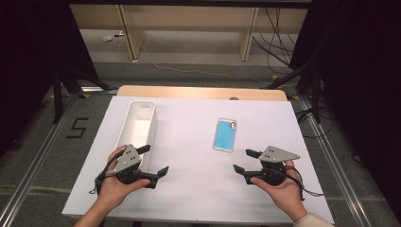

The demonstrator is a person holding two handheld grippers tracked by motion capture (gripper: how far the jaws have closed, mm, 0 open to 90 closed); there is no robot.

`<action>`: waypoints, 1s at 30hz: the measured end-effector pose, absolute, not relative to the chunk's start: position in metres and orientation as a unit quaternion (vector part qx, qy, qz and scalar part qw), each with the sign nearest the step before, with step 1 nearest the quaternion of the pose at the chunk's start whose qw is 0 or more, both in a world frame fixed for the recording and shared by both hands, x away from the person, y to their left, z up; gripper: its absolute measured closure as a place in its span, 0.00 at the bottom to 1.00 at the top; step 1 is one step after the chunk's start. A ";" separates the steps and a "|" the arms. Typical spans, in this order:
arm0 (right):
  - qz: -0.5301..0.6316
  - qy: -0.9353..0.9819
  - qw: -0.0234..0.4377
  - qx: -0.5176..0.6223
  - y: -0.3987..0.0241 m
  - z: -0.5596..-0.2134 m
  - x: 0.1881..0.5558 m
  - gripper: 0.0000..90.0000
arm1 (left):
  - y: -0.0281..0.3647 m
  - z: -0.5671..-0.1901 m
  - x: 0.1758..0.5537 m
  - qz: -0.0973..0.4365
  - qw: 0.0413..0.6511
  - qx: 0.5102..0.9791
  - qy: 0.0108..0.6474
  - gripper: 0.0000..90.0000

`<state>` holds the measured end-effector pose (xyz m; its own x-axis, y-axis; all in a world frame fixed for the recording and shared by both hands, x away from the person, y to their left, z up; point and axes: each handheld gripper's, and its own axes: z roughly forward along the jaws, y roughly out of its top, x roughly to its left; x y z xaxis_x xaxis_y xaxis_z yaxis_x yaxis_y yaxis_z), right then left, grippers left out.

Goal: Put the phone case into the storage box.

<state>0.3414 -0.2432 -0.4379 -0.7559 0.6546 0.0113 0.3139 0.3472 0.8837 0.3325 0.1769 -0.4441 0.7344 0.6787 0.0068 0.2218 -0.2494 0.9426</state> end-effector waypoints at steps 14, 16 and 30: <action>0.467 0.809 0.194 0.299 -0.237 -0.431 0.353 0.64 | 0.176 -0.445 0.329 0.213 0.539 0.760 0.294 0.03; 0.460 0.813 0.184 0.305 -0.234 -0.429 0.364 0.85 | 0.176 -0.444 0.330 0.215 0.539 0.759 0.295 0.03; 0.393 0.840 0.183 0.326 -0.197 -0.441 0.417 1.00 | 0.176 -0.445 0.330 0.211 0.537 0.761 0.296 0.03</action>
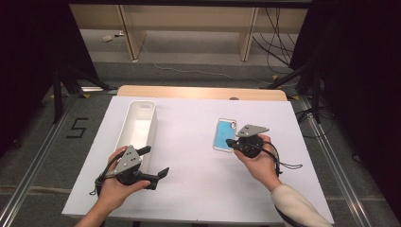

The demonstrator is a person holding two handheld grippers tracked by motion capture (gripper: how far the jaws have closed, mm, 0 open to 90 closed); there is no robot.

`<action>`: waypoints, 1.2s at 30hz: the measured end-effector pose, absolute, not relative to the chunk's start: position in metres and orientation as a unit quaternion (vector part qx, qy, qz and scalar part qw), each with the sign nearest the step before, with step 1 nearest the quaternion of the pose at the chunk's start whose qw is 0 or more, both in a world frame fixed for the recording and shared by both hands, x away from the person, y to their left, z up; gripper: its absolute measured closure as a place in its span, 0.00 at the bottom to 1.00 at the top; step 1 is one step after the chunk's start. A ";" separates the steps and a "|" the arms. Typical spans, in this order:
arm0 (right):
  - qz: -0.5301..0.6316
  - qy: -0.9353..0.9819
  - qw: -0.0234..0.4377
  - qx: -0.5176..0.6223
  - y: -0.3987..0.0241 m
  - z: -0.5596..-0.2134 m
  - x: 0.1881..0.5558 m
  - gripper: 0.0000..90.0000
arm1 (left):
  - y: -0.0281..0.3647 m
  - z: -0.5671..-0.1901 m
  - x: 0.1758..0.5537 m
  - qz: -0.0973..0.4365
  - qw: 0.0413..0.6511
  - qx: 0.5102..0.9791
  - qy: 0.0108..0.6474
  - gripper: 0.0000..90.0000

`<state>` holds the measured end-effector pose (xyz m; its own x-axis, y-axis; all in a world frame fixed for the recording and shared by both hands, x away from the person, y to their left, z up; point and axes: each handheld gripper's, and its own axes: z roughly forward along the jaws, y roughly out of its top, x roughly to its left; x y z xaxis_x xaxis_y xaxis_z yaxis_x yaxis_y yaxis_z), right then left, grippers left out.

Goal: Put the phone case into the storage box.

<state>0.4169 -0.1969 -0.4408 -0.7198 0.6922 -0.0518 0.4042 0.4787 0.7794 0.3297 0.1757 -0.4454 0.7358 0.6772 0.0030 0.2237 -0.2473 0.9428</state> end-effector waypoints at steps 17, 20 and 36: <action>0.345 0.856 0.174 0.343 -0.166 -0.465 0.450 1.00 | 0.177 -0.446 0.330 0.210 0.535 0.763 0.294 0.03; 0.340 0.858 0.174 0.343 -0.165 -0.469 0.453 1.00 | 0.177 -0.446 0.330 0.211 0.535 0.763 0.295 0.03; 0.328 0.859 0.164 0.358 -0.164 -0.476 0.458 1.00 | 0.176 -0.446 0.329 0.210 0.535 0.764 0.295 0.03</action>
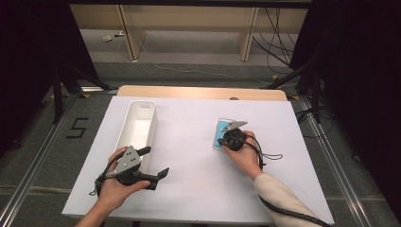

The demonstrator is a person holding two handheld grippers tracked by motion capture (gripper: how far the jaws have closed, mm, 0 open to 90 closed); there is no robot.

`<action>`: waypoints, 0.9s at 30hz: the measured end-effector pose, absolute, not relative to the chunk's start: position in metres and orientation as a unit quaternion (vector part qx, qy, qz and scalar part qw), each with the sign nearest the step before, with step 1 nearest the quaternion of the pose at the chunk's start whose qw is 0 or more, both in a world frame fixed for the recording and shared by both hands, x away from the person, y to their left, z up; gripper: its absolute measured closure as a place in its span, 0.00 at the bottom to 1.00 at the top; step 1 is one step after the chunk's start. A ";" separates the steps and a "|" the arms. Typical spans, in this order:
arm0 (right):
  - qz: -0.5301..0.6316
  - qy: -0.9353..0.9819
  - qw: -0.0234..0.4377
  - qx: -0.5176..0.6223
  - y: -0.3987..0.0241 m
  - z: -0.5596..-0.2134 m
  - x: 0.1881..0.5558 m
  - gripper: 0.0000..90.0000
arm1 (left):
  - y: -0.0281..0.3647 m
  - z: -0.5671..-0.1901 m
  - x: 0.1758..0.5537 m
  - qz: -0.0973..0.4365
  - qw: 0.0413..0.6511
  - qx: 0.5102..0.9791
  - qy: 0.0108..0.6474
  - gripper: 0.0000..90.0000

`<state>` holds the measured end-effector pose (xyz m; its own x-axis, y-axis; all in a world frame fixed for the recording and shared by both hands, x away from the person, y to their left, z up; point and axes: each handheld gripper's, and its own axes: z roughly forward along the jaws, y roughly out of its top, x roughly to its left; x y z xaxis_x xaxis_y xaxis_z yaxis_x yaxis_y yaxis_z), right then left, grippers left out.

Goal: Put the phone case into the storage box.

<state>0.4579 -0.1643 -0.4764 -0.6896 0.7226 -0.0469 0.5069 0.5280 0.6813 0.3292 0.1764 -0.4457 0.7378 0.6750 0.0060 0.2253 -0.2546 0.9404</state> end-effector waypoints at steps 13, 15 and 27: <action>0.310 0.870 0.160 0.350 -0.168 -0.479 0.457 1.00 | 0.176 -0.446 0.329 0.209 0.537 0.762 0.295 0.03; 0.310 0.866 0.157 0.359 -0.169 -0.479 0.455 1.00 | 0.176 -0.446 0.329 0.209 0.537 0.762 0.295 0.03; 0.289 0.871 0.147 0.370 -0.181 -0.477 0.455 1.00 | 0.176 -0.446 0.329 0.209 0.536 0.762 0.295 0.03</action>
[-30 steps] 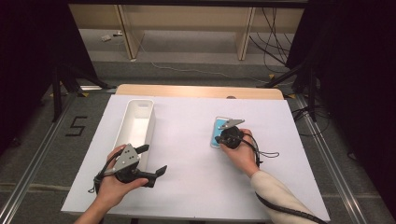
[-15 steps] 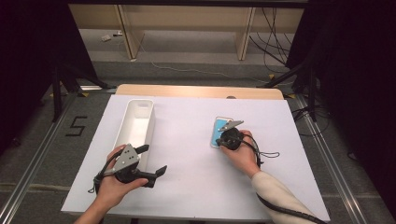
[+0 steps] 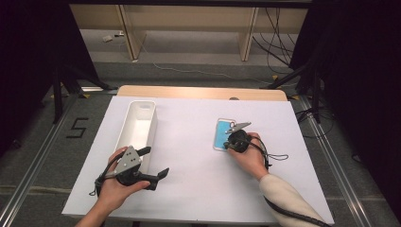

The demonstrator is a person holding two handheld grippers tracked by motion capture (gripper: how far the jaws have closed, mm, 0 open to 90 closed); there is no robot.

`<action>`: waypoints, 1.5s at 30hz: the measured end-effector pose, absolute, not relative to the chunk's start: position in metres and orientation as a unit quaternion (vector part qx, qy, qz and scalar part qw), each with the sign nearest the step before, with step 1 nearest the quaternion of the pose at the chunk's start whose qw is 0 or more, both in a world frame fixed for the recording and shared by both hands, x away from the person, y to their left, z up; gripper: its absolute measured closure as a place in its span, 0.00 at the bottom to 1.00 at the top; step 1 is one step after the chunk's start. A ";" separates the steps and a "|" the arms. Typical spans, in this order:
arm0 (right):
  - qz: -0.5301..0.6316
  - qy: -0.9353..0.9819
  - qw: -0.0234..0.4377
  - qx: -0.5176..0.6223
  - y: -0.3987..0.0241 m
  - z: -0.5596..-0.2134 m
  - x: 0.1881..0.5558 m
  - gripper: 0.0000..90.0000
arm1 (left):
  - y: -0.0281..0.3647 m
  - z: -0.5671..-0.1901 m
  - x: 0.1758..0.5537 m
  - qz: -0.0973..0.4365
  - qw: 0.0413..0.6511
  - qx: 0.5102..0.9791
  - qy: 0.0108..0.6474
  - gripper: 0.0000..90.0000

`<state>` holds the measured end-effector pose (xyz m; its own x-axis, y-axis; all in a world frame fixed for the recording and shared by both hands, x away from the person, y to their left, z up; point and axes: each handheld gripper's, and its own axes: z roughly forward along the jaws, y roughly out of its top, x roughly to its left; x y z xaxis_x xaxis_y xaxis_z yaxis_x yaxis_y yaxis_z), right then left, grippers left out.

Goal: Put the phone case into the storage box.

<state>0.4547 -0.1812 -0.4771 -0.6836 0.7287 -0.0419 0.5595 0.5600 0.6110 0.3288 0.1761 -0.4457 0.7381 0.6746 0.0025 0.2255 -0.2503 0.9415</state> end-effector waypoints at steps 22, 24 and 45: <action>0.280 0.866 0.162 0.382 -0.193 -0.477 0.456 1.00 | 0.176 -0.446 0.329 0.209 0.536 0.762 0.295 0.03; 0.276 0.868 0.154 0.383 -0.194 -0.475 0.456 1.00 | 0.176 -0.446 0.329 0.209 0.537 0.762 0.295 0.03; 0.235 0.927 0.140 0.257 -0.186 -0.453 0.455 0.48 | 0.175 -0.446 0.329 0.206 0.539 0.762 0.295 0.03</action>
